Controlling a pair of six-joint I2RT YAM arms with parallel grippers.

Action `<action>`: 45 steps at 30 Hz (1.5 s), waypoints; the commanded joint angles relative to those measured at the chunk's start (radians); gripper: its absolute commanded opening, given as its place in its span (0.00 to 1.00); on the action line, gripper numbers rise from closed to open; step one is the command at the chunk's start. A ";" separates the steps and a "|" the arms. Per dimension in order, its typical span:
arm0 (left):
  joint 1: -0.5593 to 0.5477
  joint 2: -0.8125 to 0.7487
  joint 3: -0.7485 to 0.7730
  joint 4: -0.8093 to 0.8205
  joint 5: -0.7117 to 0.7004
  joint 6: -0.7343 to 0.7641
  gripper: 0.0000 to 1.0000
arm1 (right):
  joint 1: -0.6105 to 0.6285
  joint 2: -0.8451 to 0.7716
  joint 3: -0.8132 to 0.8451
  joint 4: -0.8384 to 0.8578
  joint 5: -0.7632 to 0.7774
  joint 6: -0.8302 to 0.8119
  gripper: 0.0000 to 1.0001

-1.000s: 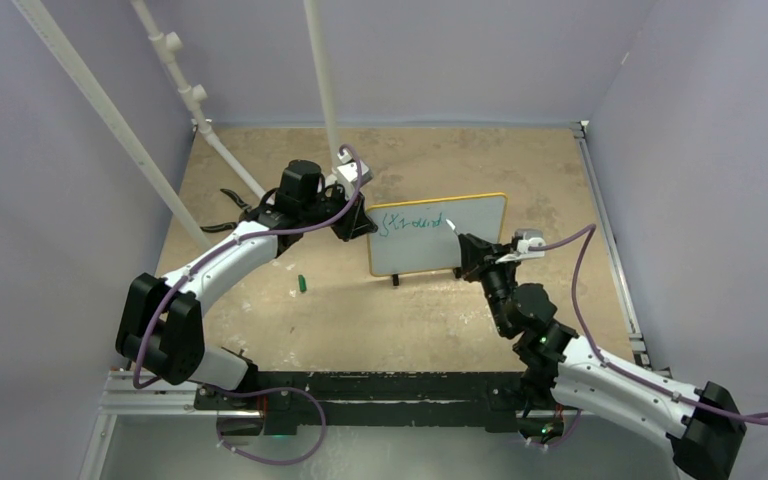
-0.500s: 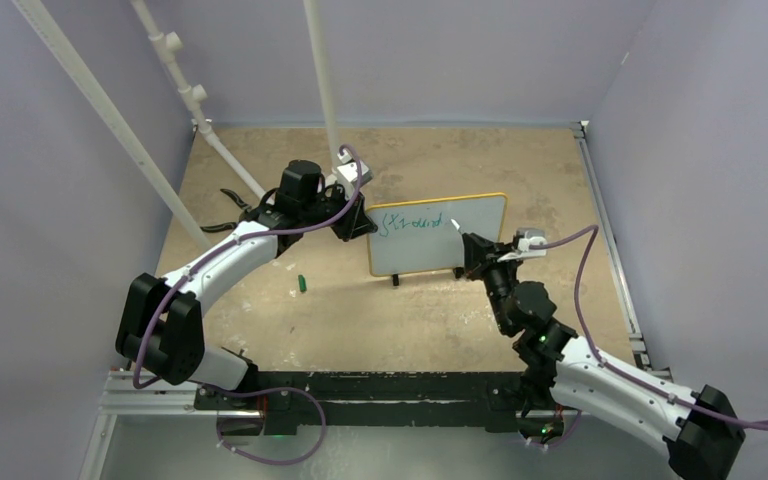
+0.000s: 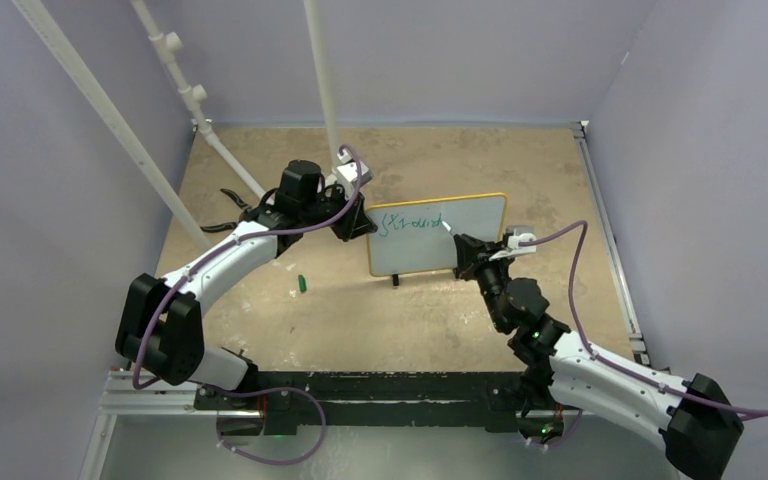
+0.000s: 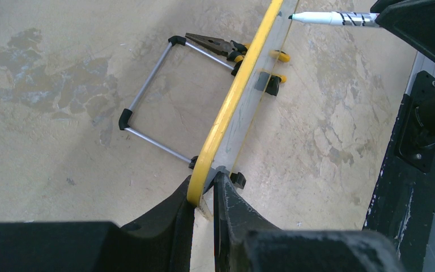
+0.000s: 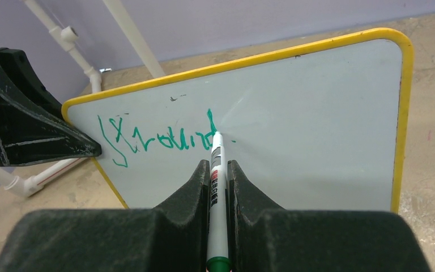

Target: Write a sentence on the whiteboard

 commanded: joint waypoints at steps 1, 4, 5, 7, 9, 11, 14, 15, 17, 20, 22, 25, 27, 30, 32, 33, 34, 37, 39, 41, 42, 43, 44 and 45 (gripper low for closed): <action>0.017 -0.025 0.013 -0.013 -0.072 0.052 0.00 | -0.006 -0.003 0.012 0.056 -0.017 -0.008 0.00; 0.017 -0.025 0.013 -0.013 -0.072 0.052 0.00 | -0.006 -0.002 0.011 0.055 -0.014 -0.008 0.00; 0.017 -0.025 0.013 -0.013 -0.071 0.053 0.00 | -0.006 0.000 0.011 0.054 -0.012 -0.008 0.00; 0.017 -0.025 0.013 -0.013 -0.071 0.053 0.00 | -0.006 0.006 0.012 0.054 -0.012 -0.007 0.00; 0.018 -0.025 0.013 -0.014 -0.071 0.053 0.00 | -0.006 0.016 0.015 0.056 -0.011 -0.007 0.00; 0.018 -0.025 0.013 -0.013 -0.073 0.053 0.00 | -0.006 0.023 0.017 0.058 -0.006 -0.005 0.00; 0.018 -0.025 0.014 -0.015 -0.071 0.053 0.00 | -0.006 0.026 0.018 0.060 -0.004 -0.007 0.00; 0.018 -0.025 0.014 -0.015 -0.072 0.053 0.00 | -0.006 0.027 0.018 0.061 -0.005 -0.008 0.00; 0.018 -0.024 0.014 -0.015 -0.072 0.053 0.00 | -0.006 0.029 0.019 0.062 -0.003 -0.007 0.00; 0.018 -0.025 0.013 -0.015 -0.071 0.054 0.00 | -0.006 0.028 0.018 0.063 0.004 -0.007 0.00; 0.018 -0.025 0.013 -0.014 -0.071 0.054 0.00 | -0.006 0.031 0.019 0.064 0.007 -0.008 0.00; 0.018 -0.025 0.014 -0.014 -0.070 0.055 0.00 | -0.006 0.033 0.018 0.062 0.011 -0.008 0.00; 0.018 -0.025 0.013 -0.014 -0.070 0.053 0.00 | -0.006 0.034 0.018 0.061 0.013 -0.008 0.00; 0.018 -0.025 0.013 -0.014 -0.069 0.053 0.00 | -0.006 0.038 0.018 0.061 0.017 -0.007 0.00; 0.018 -0.025 0.014 -0.015 -0.068 0.053 0.00 | -0.005 0.040 0.020 0.053 0.022 -0.003 0.00; 0.018 -0.025 0.014 -0.015 -0.068 0.053 0.00 | -0.006 0.041 0.020 0.052 0.022 0.000 0.00; 0.018 -0.025 0.015 -0.015 -0.068 0.053 0.00 | -0.006 0.040 0.020 0.049 0.024 0.002 0.00; 0.018 -0.025 0.015 -0.015 -0.068 0.054 0.00 | -0.005 0.038 0.020 0.036 0.030 0.011 0.00; 0.018 -0.026 0.014 -0.015 -0.069 0.054 0.00 | -0.006 0.036 0.019 0.025 0.033 0.018 0.00; 0.018 -0.027 0.015 -0.016 -0.068 0.053 0.00 | -0.006 0.034 0.018 0.012 0.035 0.028 0.00; 0.018 -0.027 0.016 -0.015 -0.068 0.055 0.00 | -0.006 0.034 0.018 0.005 0.035 0.033 0.00; 0.018 -0.027 0.015 -0.015 -0.068 0.054 0.00 | -0.006 0.033 0.017 0.001 0.035 0.037 0.00; 0.018 -0.027 0.014 -0.015 -0.068 0.054 0.00 | -0.005 0.032 0.016 -0.004 0.035 0.041 0.00; 0.018 -0.027 0.014 -0.015 -0.068 0.055 0.00 | -0.006 0.030 0.014 -0.009 0.035 0.046 0.00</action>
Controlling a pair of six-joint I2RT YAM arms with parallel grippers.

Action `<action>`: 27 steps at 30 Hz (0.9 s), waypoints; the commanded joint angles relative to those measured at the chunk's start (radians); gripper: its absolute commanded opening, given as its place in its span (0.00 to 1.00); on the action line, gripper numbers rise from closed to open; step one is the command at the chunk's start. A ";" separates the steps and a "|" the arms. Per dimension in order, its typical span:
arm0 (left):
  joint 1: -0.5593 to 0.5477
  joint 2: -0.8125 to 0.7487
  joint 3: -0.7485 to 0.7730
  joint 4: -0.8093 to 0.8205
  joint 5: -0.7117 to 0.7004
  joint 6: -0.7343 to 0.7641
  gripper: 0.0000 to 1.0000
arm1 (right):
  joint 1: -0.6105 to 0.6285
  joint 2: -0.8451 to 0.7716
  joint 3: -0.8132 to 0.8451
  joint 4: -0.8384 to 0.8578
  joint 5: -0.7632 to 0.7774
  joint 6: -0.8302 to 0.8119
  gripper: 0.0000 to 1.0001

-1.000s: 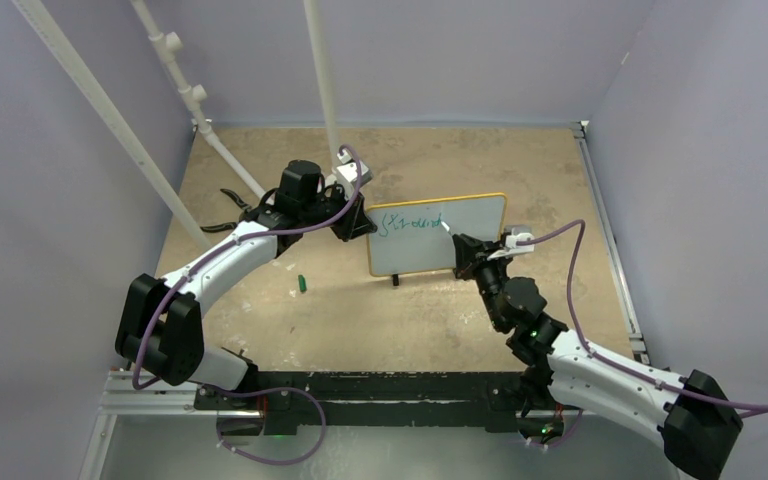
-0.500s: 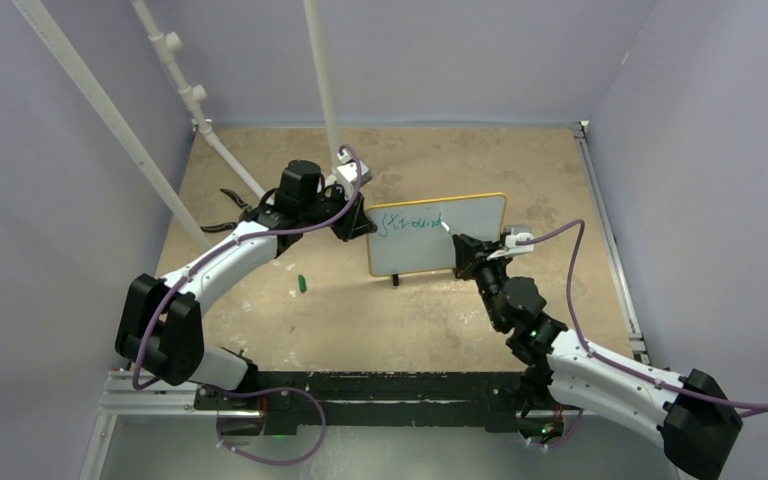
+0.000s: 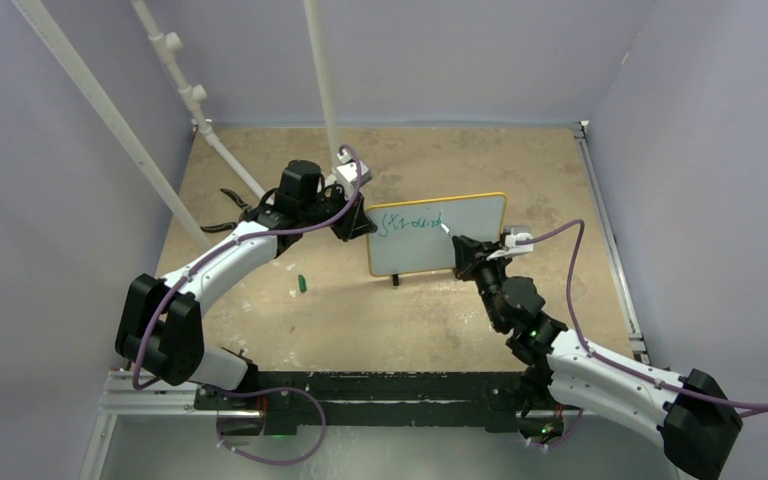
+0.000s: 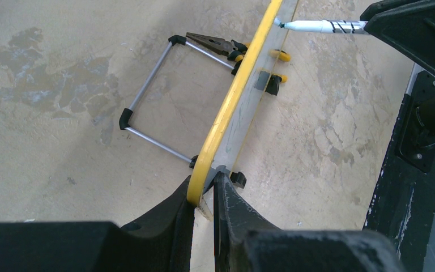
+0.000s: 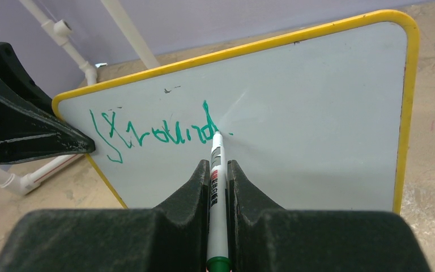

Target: Write a sentence on the whiteboard

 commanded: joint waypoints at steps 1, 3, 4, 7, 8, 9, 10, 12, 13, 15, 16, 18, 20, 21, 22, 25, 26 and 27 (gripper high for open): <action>0.017 -0.025 0.014 -0.012 -0.067 0.053 0.00 | -0.006 -0.003 0.013 -0.018 0.029 0.028 0.00; 0.017 -0.025 0.015 -0.012 -0.068 0.054 0.00 | -0.006 -0.007 0.010 -0.025 0.029 0.035 0.00; 0.017 -0.025 0.014 -0.013 -0.067 0.054 0.00 | -0.006 -0.008 0.008 -0.028 0.031 0.038 0.00; 0.017 -0.025 0.015 -0.013 -0.067 0.054 0.00 | -0.005 -0.015 0.005 -0.039 0.043 0.046 0.00; 0.017 -0.025 0.015 -0.012 -0.067 0.054 0.00 | -0.006 -0.018 0.003 -0.044 0.047 0.048 0.00; 0.017 -0.025 0.014 -0.014 -0.068 0.054 0.00 | -0.006 -0.021 0.003 -0.046 0.052 0.050 0.00; 0.017 -0.025 0.014 -0.014 -0.069 0.054 0.00 | -0.005 -0.025 0.002 -0.049 0.056 0.051 0.00; 0.017 -0.027 0.015 -0.014 -0.068 0.054 0.00 | -0.006 -0.030 0.002 -0.055 0.065 0.053 0.00; 0.017 -0.027 0.014 -0.014 -0.068 0.055 0.00 | -0.006 -0.032 0.002 -0.058 0.069 0.054 0.00; 0.017 -0.028 0.014 -0.015 -0.071 0.055 0.00 | -0.006 -0.038 0.002 -0.065 0.073 0.056 0.00; 0.017 -0.028 0.014 -0.015 -0.070 0.055 0.00 | -0.006 -0.039 0.002 -0.068 0.075 0.059 0.00; 0.017 -0.028 0.014 -0.015 -0.071 0.055 0.00 | -0.006 -0.047 0.002 -0.076 0.081 0.061 0.00; 0.019 -0.030 0.014 -0.015 -0.071 0.055 0.00 | -0.006 -0.054 0.000 -0.082 0.086 0.062 0.00; 0.019 -0.030 0.014 -0.015 -0.072 0.055 0.00 | -0.006 -0.056 0.000 -0.084 0.088 0.062 0.00; 0.019 -0.030 0.014 -0.015 -0.072 0.055 0.00 | -0.006 -0.057 0.001 -0.086 0.090 0.062 0.00; 0.019 -0.029 0.014 -0.015 -0.072 0.055 0.00 | -0.006 -0.057 0.004 -0.086 0.089 0.060 0.00; 0.020 -0.028 0.014 -0.014 -0.072 0.055 0.00 | -0.006 -0.057 0.005 -0.086 0.086 0.059 0.00; 0.019 -0.028 0.013 -0.014 -0.073 0.055 0.00 | -0.006 -0.056 0.007 -0.085 0.083 0.059 0.00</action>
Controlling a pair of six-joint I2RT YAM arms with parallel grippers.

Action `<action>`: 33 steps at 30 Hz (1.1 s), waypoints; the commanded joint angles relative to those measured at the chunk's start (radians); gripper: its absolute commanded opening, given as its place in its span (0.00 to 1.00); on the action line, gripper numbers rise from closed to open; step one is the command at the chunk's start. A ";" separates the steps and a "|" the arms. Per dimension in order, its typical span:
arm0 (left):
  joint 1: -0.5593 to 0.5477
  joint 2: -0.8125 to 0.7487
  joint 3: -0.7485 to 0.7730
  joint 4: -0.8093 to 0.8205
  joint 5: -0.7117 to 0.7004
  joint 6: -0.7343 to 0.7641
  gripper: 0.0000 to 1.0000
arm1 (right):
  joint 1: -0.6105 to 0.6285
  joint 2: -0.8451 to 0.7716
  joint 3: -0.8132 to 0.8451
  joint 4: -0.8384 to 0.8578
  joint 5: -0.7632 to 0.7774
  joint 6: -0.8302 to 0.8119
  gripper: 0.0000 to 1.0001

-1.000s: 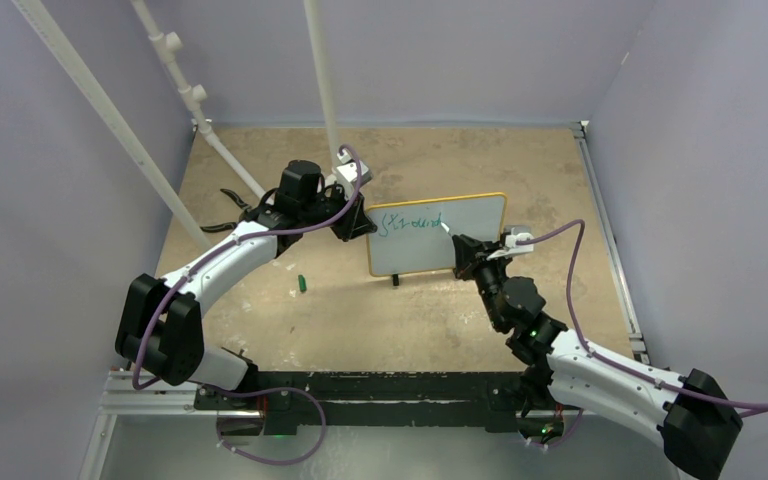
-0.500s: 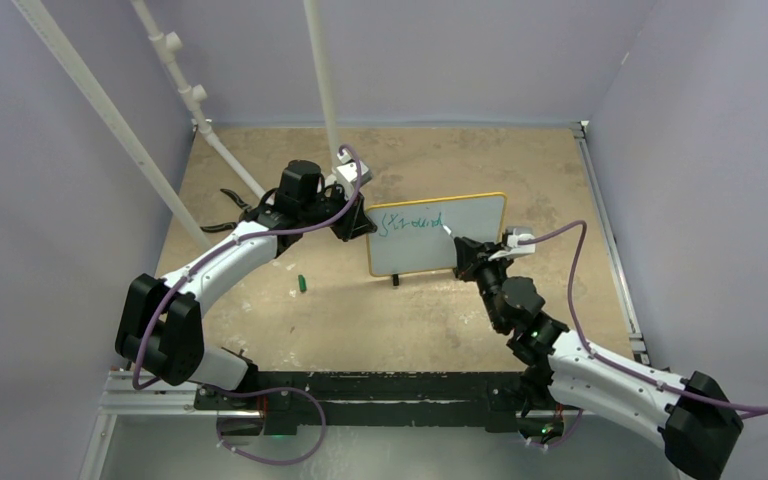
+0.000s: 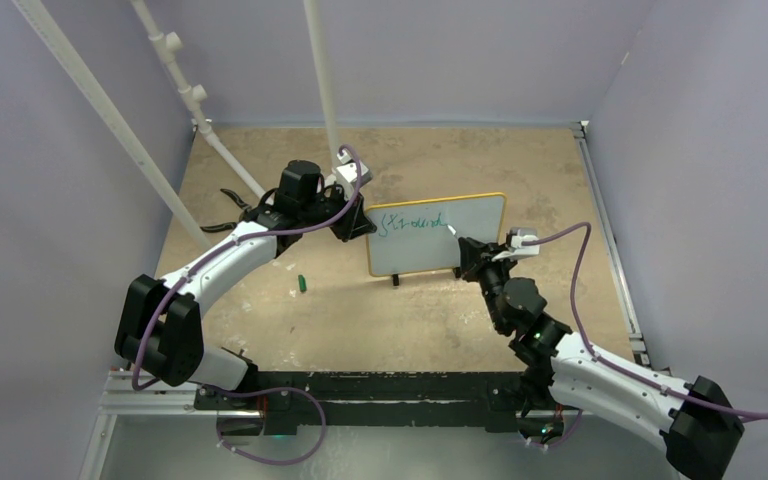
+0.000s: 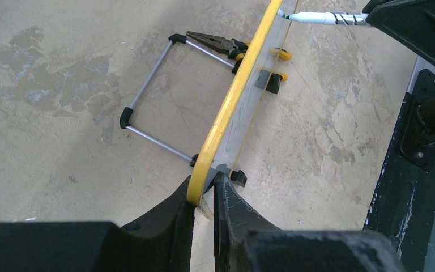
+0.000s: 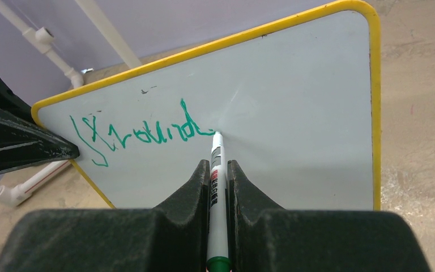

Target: Write a sentence on the whiteboard

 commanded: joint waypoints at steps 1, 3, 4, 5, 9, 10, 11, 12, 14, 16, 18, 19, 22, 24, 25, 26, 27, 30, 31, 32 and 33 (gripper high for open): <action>0.020 -0.024 0.013 -0.007 -0.071 0.049 0.00 | -0.006 -0.007 0.008 0.001 0.022 0.005 0.00; 0.020 -0.024 0.013 -0.007 -0.072 0.049 0.00 | -0.006 -0.010 0.010 0.003 0.014 -0.002 0.00; 0.020 -0.024 0.014 -0.007 -0.072 0.049 0.00 | -0.006 -0.012 0.011 0.003 0.012 -0.003 0.00; 0.020 -0.024 0.014 -0.007 -0.073 0.049 0.00 | -0.006 -0.016 0.011 0.002 0.009 -0.004 0.00; 0.020 -0.024 0.013 -0.010 -0.077 0.047 0.00 | -0.006 -0.046 0.011 -0.007 -0.010 -0.012 0.00; 0.020 -0.024 0.013 -0.010 -0.077 0.047 0.00 | -0.006 -0.053 0.011 -0.009 -0.018 -0.017 0.00; 0.020 -0.024 0.013 -0.010 -0.078 0.047 0.00 | -0.006 -0.061 0.013 -0.012 -0.025 -0.023 0.00; 0.020 -0.024 0.014 -0.010 -0.079 0.047 0.00 | -0.006 -0.067 0.016 -0.016 -0.031 -0.029 0.00; 0.020 -0.026 0.014 -0.013 -0.080 0.046 0.00 | -0.005 -0.074 0.022 -0.032 -0.038 -0.033 0.00; 0.020 -0.027 0.016 -0.014 -0.082 0.044 0.00 | -0.006 -0.081 0.026 -0.045 -0.040 -0.036 0.00; 0.020 -0.029 0.015 -0.015 -0.084 0.043 0.00 | -0.006 -0.084 0.027 -0.048 -0.044 -0.039 0.00; 0.020 -0.029 0.015 -0.016 -0.086 0.041 0.00 | -0.006 -0.084 0.028 -0.050 -0.042 -0.041 0.00; 0.020 -0.031 0.014 -0.019 -0.091 0.037 0.00 | -0.030 -0.077 0.031 -0.044 -0.070 -0.051 0.00; 0.020 -0.030 0.016 -0.020 -0.094 0.035 0.00 | -0.075 -0.068 0.031 -0.033 -0.120 -0.053 0.00; 0.020 -0.031 0.016 -0.022 -0.095 0.034 0.00 | -0.101 -0.065 0.031 -0.028 -0.148 -0.051 0.00; 0.020 -0.031 0.017 -0.023 -0.098 0.033 0.00 | -0.119 -0.067 0.028 -0.020 -0.169 -0.050 0.00; 0.020 -0.031 0.017 -0.025 -0.103 0.034 0.00 | -0.128 -0.071 0.024 -0.009 -0.181 -0.054 0.00; 0.020 -0.031 0.019 -0.029 -0.115 0.032 0.00 | -0.134 -0.087 0.015 -0.003 -0.187 -0.061 0.00; 0.020 -0.031 0.019 -0.031 -0.118 0.031 0.00 | -0.136 -0.091 0.015 -0.009 -0.184 -0.062 0.00; 0.020 -0.031 0.019 -0.031 -0.120 0.032 0.00 | -0.138 -0.095 0.015 -0.017 -0.181 -0.064 0.00; 0.020 -0.031 0.021 -0.033 -0.121 0.032 0.00 | -0.141 -0.099 0.015 -0.025 -0.178 -0.064 0.00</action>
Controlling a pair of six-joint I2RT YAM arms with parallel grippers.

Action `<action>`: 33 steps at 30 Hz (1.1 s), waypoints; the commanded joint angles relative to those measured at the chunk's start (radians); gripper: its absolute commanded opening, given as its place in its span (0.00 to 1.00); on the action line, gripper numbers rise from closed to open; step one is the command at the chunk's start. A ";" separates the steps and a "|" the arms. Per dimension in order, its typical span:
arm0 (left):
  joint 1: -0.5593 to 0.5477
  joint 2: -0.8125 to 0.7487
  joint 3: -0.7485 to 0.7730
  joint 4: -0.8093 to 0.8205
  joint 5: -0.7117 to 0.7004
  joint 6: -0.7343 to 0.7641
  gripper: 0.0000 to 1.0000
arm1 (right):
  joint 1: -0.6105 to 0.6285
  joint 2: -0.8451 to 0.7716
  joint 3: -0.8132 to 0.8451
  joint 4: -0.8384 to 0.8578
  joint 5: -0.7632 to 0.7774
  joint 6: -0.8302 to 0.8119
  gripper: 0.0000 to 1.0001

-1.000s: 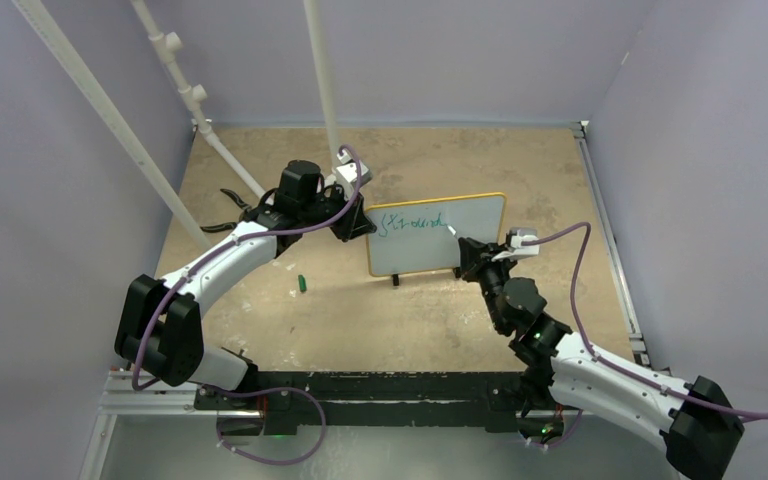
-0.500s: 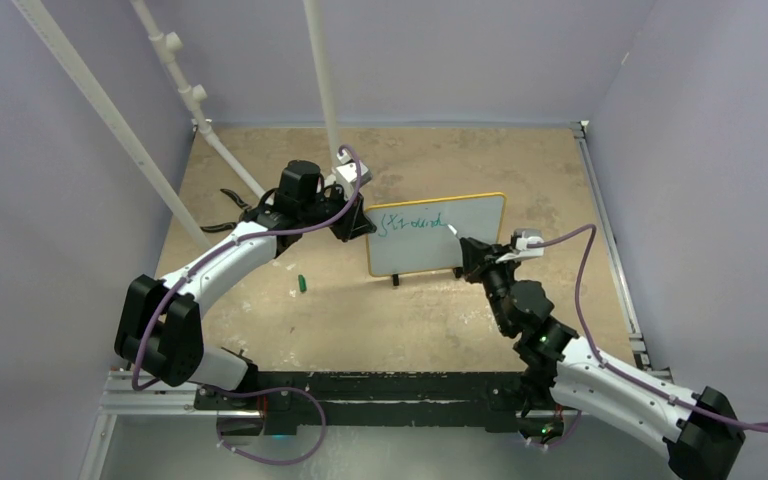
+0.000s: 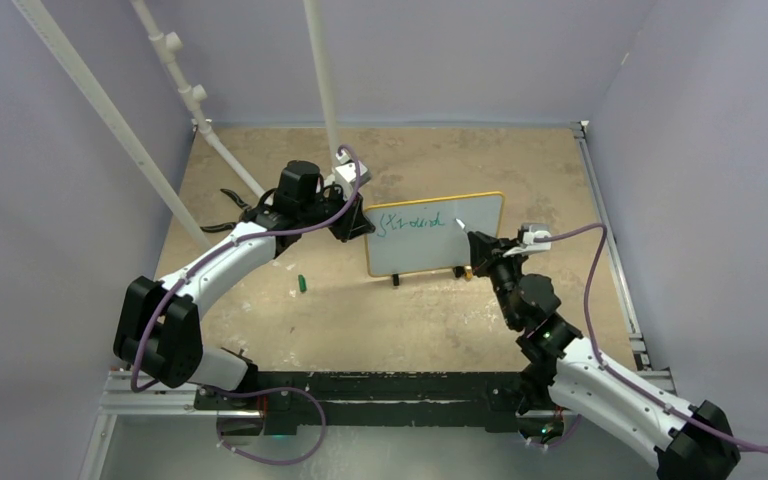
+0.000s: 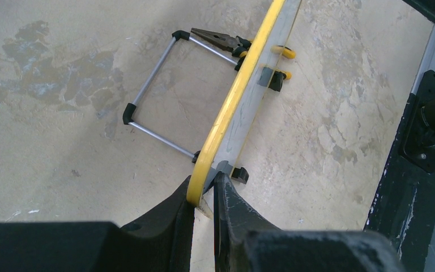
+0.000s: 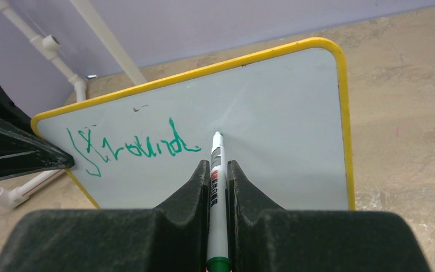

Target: Write a sentence on the whiteboard

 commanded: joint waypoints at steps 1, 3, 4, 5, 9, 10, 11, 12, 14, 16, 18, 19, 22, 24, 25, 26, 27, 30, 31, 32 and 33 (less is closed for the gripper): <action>0.018 -0.023 0.021 -0.016 -0.101 0.032 0.00 | -0.010 -0.028 0.012 0.012 -0.023 -0.023 0.00; 0.018 -0.021 0.021 -0.016 -0.101 0.031 0.00 | -0.010 -0.035 0.008 0.012 -0.024 -0.024 0.00; 0.018 -0.021 0.021 -0.016 -0.100 0.030 0.00 | -0.010 -0.037 0.008 0.014 -0.029 -0.026 0.00; 0.018 -0.020 0.021 -0.016 -0.100 0.029 0.00 | -0.011 -0.037 0.009 0.015 -0.036 -0.028 0.00; 0.018 -0.018 0.022 -0.017 -0.099 0.028 0.00 | -0.011 -0.030 0.014 0.032 -0.084 -0.051 0.00; 0.018 -0.017 0.023 -0.016 -0.100 0.029 0.00 | -0.010 -0.025 0.017 0.034 -0.092 -0.054 0.00; 0.018 -0.016 0.022 -0.017 -0.099 0.027 0.00 | -0.010 -0.018 0.019 0.033 -0.094 -0.055 0.00; 0.018 -0.015 0.022 -0.017 -0.097 0.028 0.00 | -0.010 -0.008 0.022 0.033 -0.095 -0.057 0.00; 0.018 -0.014 0.022 -0.018 -0.099 0.030 0.00 | -0.011 0.012 0.024 0.038 -0.083 -0.054 0.00; 0.018 -0.013 0.022 -0.019 -0.099 0.030 0.00 | -0.011 0.029 0.024 0.049 -0.075 -0.049 0.00; 0.018 -0.012 0.022 -0.019 -0.099 0.030 0.00 | -0.010 0.042 0.023 0.055 -0.067 -0.040 0.00; 0.018 -0.012 0.022 -0.019 -0.099 0.030 0.00 | -0.010 0.048 0.023 0.057 -0.057 -0.035 0.00; 0.019 -0.009 0.024 -0.019 -0.099 0.031 0.00 | -0.010 0.054 0.021 0.057 -0.040 -0.027 0.00; 0.018 -0.006 0.024 -0.019 -0.097 0.032 0.00 | -0.010 0.063 0.023 0.054 -0.027 -0.025 0.00; 0.018 -0.005 0.026 -0.019 -0.096 0.032 0.00 | -0.010 0.067 0.025 0.049 -0.025 -0.023 0.00; 0.019 -0.003 0.026 -0.019 -0.097 0.032 0.00 | -0.010 0.069 0.027 0.046 -0.023 -0.020 0.00; 0.019 -0.003 0.025 -0.019 -0.095 0.032 0.00 | -0.010 0.072 0.027 0.042 -0.023 -0.019 0.00; 0.018 -0.003 0.027 -0.019 -0.095 0.031 0.00 | -0.010 0.068 0.029 0.036 -0.014 -0.017 0.00; 0.018 -0.003 0.028 -0.020 -0.095 0.033 0.00 | -0.011 0.066 0.029 0.036 -0.010 -0.022 0.00; 0.018 -0.003 0.027 -0.020 -0.097 0.033 0.00 | -0.010 0.061 0.029 0.034 -0.015 -0.026 0.00; 0.018 -0.003 0.027 -0.021 -0.097 0.033 0.00 | -0.010 0.054 0.029 0.029 -0.025 -0.027 0.00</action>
